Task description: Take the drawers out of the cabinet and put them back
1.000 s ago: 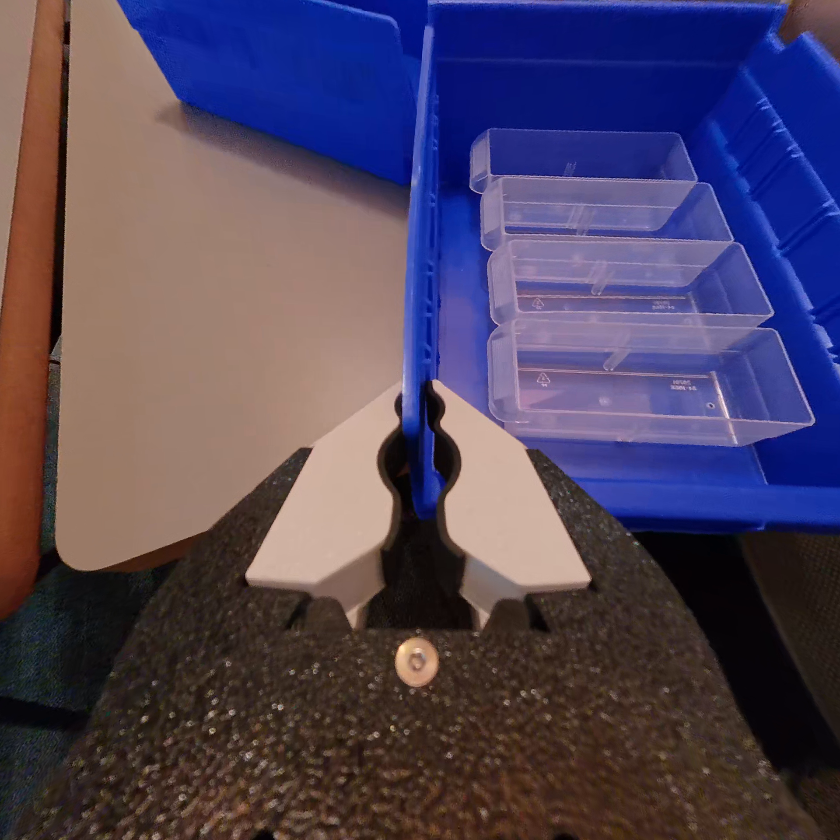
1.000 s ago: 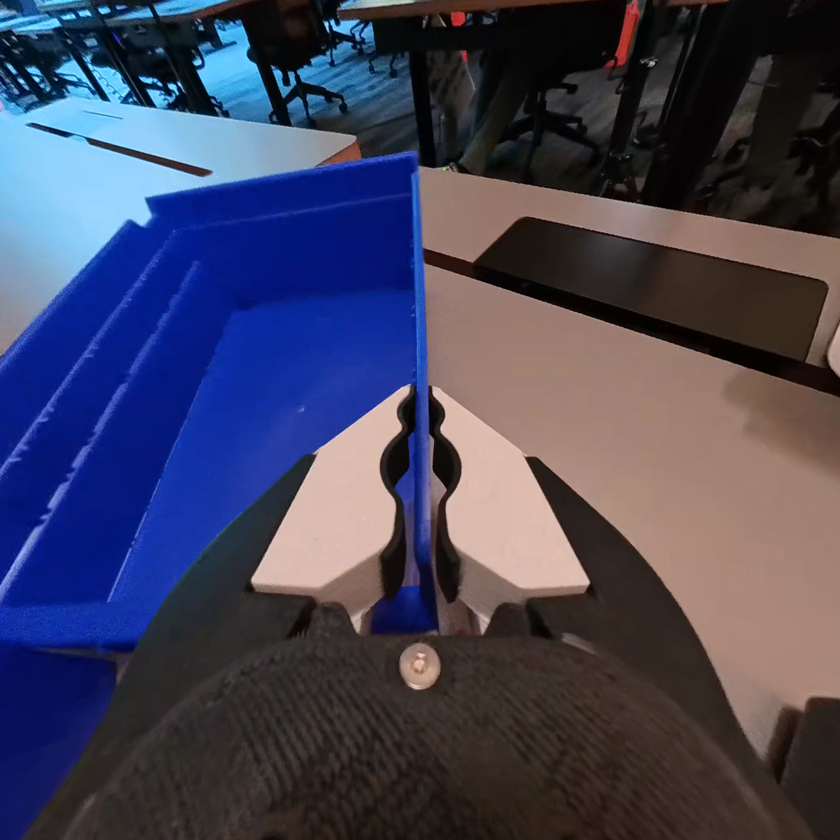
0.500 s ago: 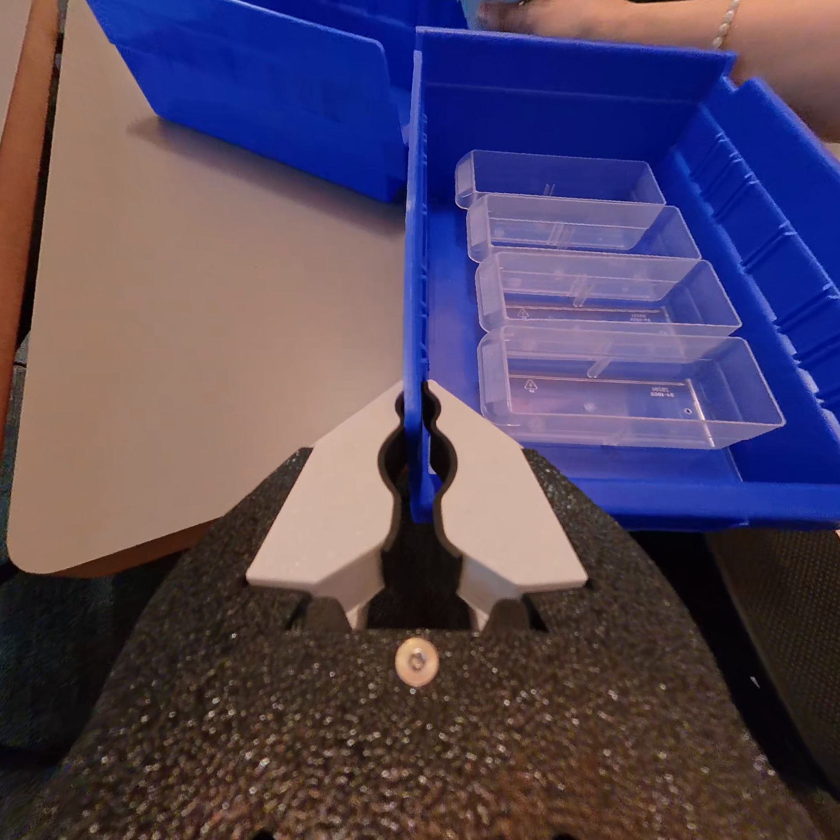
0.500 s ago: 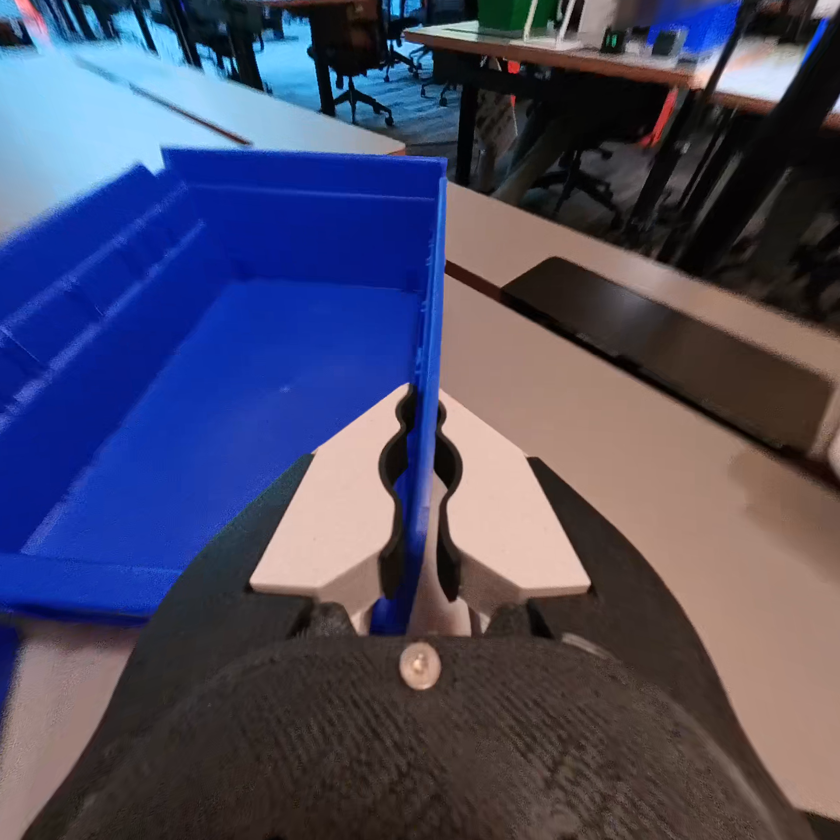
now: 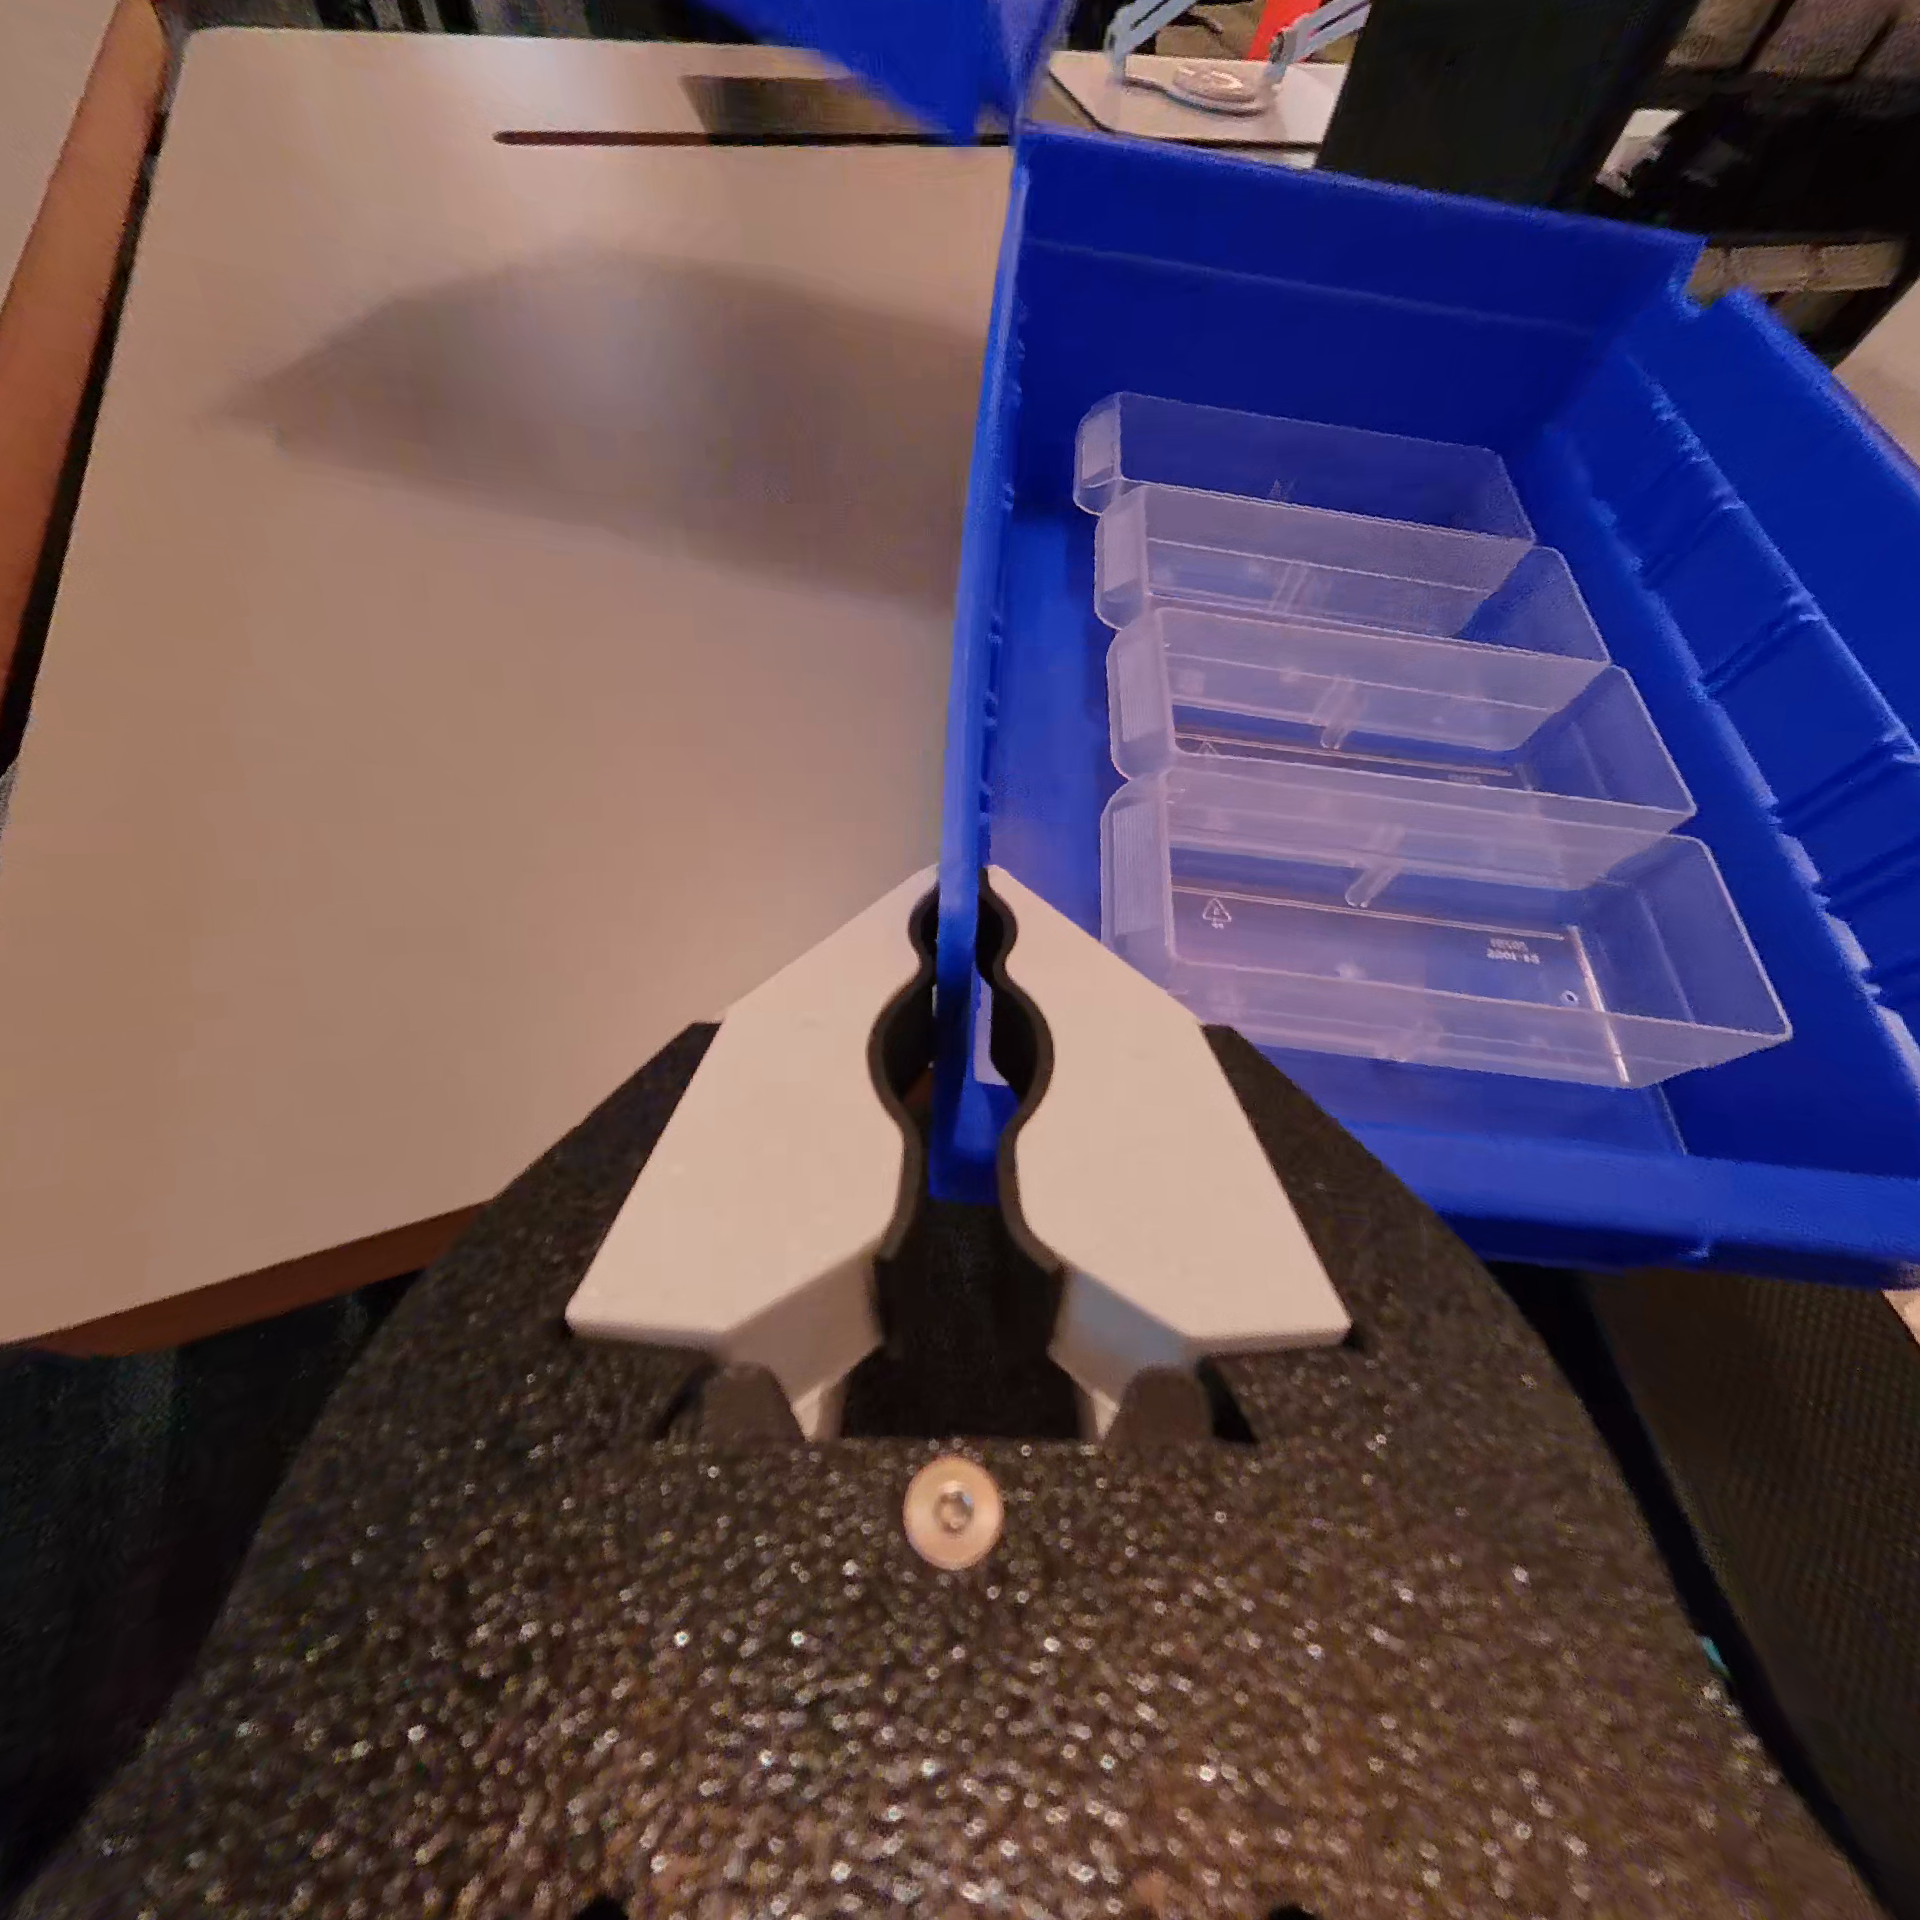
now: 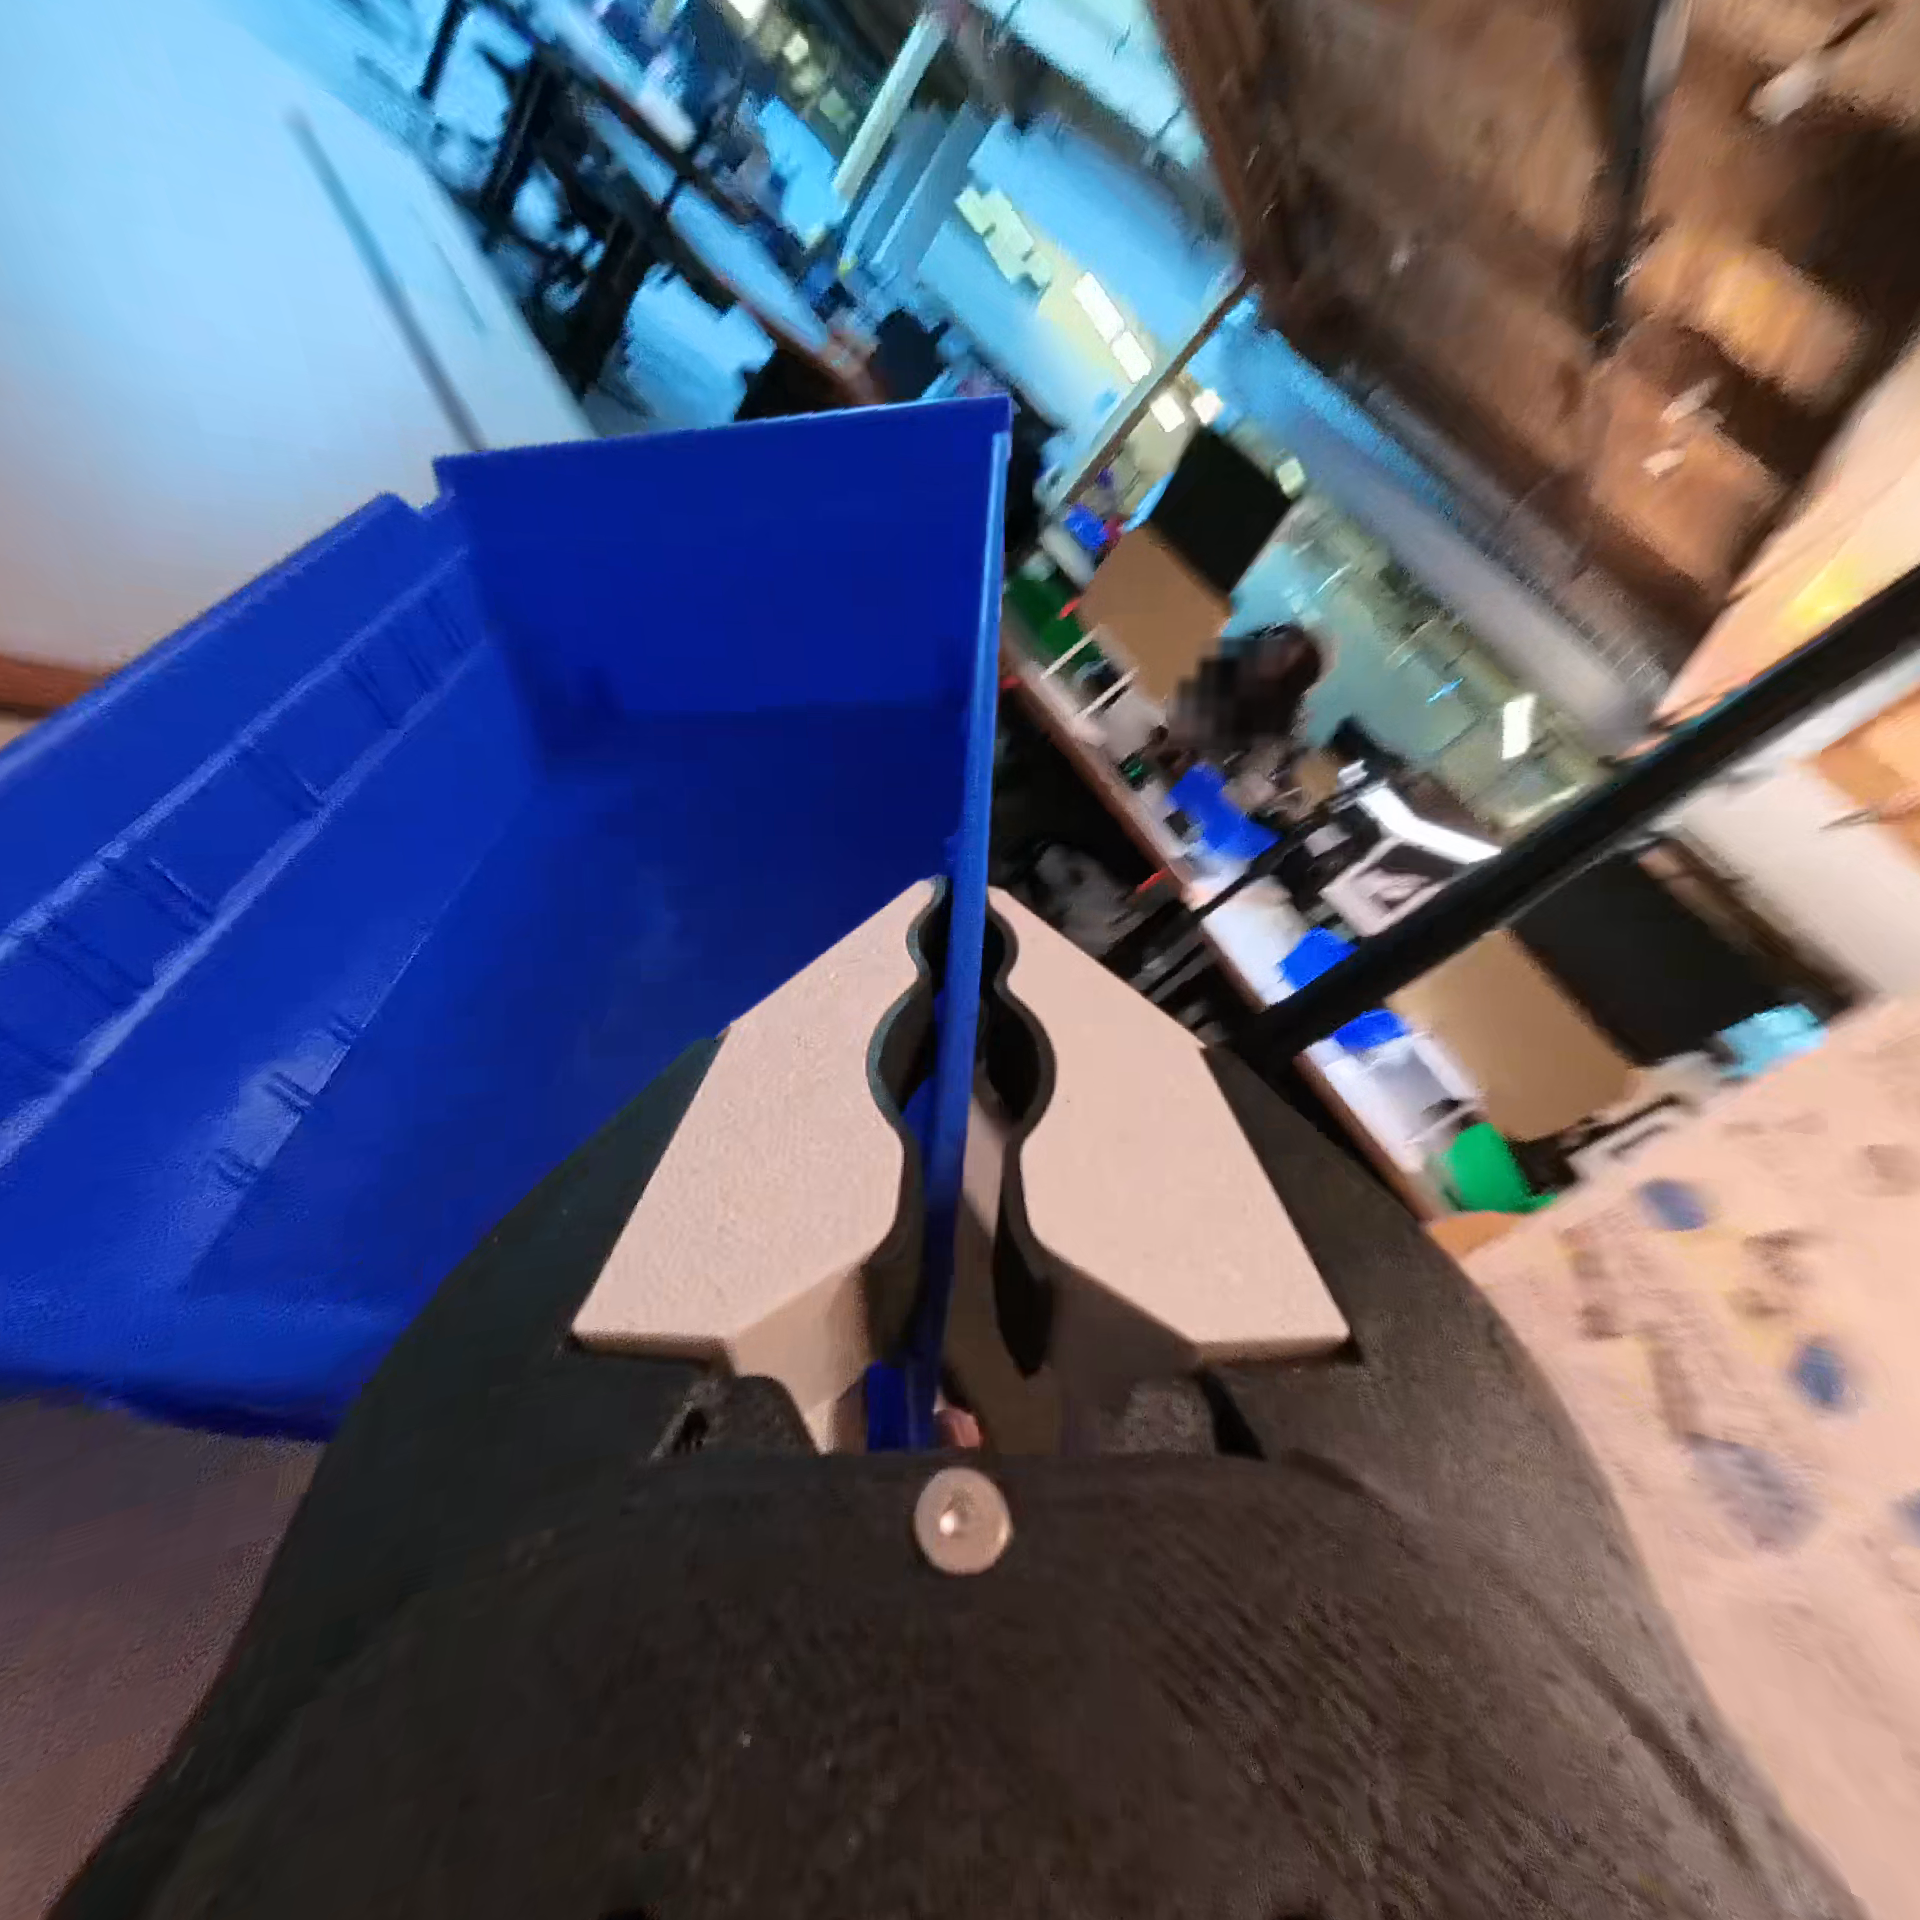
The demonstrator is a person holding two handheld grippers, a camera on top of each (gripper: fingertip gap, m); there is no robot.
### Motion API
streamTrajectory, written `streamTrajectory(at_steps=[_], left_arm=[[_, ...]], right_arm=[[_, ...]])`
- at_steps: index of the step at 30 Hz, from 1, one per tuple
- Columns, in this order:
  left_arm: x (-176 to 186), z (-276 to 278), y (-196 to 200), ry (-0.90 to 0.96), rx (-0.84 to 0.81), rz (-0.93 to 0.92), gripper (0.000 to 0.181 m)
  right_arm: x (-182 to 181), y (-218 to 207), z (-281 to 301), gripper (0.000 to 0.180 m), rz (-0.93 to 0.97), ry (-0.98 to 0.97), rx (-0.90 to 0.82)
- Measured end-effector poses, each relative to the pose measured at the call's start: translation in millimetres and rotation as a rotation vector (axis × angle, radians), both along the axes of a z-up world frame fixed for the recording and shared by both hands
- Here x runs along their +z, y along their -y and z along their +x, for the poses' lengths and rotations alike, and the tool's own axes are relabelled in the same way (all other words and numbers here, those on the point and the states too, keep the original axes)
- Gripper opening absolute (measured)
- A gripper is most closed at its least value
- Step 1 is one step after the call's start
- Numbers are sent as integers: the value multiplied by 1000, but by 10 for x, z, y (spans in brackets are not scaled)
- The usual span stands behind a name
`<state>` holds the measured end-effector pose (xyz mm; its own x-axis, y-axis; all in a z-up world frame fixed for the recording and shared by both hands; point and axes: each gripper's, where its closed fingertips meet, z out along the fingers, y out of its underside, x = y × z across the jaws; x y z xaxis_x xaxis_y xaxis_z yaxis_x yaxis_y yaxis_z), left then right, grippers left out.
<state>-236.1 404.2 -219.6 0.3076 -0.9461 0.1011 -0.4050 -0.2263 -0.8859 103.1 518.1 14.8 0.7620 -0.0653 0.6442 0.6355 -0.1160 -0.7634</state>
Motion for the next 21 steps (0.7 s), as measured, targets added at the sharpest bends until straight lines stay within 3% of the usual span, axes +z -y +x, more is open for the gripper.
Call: streamTrajectory(at_steps=[2, 6, 11, 16, 21], left_arm=[[-1, 38, 4, -10, 9, 12, 2], [-5, 135, 12, -28, 38, 27, 2], [-3, 345, -69, -9, 145, 5, 4], [-3, 551, -302, 1, 322, 30, 7], [-8, 880, -511, 5, 396, 44, 1]], right_arm=[[525, 274, 0, 0, 88, 9, -2], [1362, 958, 215, 1, 219, -173, 67], [1949, 2104, 920, 0, 361, -319, 54], [1878, 3506, 1832, 0, 485, -384, -129], [1303, 4884, 2706, 1, 548, -448, -371]])
